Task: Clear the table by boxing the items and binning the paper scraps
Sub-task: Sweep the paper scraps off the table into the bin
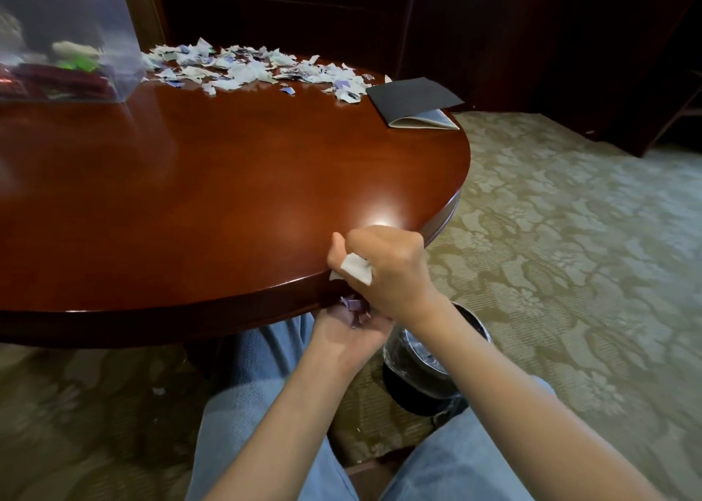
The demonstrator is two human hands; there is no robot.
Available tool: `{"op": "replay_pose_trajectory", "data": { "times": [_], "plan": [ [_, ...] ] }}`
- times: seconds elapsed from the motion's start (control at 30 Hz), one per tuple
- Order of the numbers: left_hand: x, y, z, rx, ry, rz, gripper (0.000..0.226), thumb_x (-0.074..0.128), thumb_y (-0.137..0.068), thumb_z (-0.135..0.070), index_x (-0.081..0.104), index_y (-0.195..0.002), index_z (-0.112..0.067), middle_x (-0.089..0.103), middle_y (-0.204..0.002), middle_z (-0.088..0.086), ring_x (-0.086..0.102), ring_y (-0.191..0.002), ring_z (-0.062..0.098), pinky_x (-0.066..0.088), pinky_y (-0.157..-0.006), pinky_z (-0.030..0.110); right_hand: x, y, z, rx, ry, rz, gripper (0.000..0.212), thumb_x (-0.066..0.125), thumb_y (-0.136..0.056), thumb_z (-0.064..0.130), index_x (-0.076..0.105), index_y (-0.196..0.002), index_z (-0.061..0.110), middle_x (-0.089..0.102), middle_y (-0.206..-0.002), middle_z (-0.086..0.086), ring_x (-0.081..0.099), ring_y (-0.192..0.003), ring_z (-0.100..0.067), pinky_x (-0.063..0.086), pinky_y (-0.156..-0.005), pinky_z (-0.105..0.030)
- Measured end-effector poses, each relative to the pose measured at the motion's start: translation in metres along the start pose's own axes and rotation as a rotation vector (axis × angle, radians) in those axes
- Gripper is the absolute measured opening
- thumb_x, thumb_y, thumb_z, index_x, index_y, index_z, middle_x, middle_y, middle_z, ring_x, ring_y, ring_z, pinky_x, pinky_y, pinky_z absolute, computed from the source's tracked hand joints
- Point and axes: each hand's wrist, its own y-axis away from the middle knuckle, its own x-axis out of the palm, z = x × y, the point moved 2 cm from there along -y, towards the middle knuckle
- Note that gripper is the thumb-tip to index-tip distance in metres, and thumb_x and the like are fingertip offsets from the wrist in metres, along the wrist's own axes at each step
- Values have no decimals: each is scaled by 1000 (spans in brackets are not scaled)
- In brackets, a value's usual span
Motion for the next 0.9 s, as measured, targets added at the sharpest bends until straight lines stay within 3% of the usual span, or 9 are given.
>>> {"op": "replay_pose_trajectory", "data": {
  "times": [0.1, 0.17, 0.3, 0.43, 0.5, 0.63, 0.73, 0.83, 0.9],
  "plan": [
    [-7, -1, 0, 17, -64, 11, 28, 59, -69, 24, 58, -76, -3, 59, -59, 10, 56, -61, 6, 50, -58, 6, -3, 13, 4, -6, -22, -50, 42, 61, -77, 3, 37, -42, 8, 31, -41, -2, 18, -49, -11, 12, -53, -16],
    [-6, 0, 0, -69, -10, 74, 34, 73, -44, 21, 63, -71, 2, 60, -67, 12, 52, -75, 7, 47, -76, 10, -3, 18, 4, 10, -49, -42, 43, 61, -77, 2, 36, -43, 8, 31, -41, -2, 19, -49, -10, 13, -53, -16],
    [-3, 2, 4, -48, -41, 44, 22, 69, -35, 1, 62, -55, 7, 60, -57, 10, 54, -73, 15, 51, -53, 20, 0, 30, 1, 65, -46, -30, 43, 60, -78, 4, 36, -43, 8, 31, -42, -2, 20, -49, -10, 16, -49, -19],
    [-4, -13, 6, 48, -127, 77, 91, 89, -4, 4, 65, -91, -2, 64, -67, 9, 65, -76, 15, 55, -69, 19, -4, 40, -7, 105, -29, -43, 42, 61, -77, 4, 37, -43, 8, 32, -42, -2, 20, -51, -8, 16, -51, -16],
    [1, -23, 14, -5, -145, 114, 95, 90, -15, -2, 62, -106, -5, 64, -77, 5, 64, -82, 13, 56, -71, 23, -9, 43, -15, 126, -4, -36, 41, 60, -78, 5, 38, -43, 8, 33, -42, -2, 20, -51, -7, 17, -52, -15],
    [17, -34, 36, -19, -209, 206, 47, 92, -14, -3, 64, -52, 3, 59, -47, 10, 63, -43, 19, 53, -40, 26, -22, 52, -39, 204, 79, -19, 41, 57, -81, 10, 41, -43, 7, 35, -40, -3, 23, -47, -8, 21, -45, -19],
    [20, -50, 47, -78, -341, 162, 25, 80, -66, -18, 63, -76, -3, 61, -67, 6, 64, -69, 17, 55, -54, 23, -32, 59, -58, 262, 165, -15, 41, 55, -81, 14, 42, -43, 8, 35, -39, -3, 23, -45, -8, 21, -41, -22],
    [28, -62, 58, -134, -399, 165, 34, 84, -58, -18, 63, -81, -3, 64, -74, 6, 62, -77, 16, 56, -59, 25, -41, 66, -74, 295, 209, -33, 41, 54, -81, 15, 42, -43, 9, 37, -39, -3, 23, -44, -8, 21, -38, -21],
    [30, -73, 66, -107, -405, 138, 22, 72, -77, -21, 66, -68, -1, 63, -62, 6, 65, -67, 15, 57, -53, 24, -46, 71, -84, 317, 231, -45, 41, 54, -80, 15, 40, -43, 10, 36, -38, -3, 21, -44, -9, 19, -40, -19]
  ]
}}
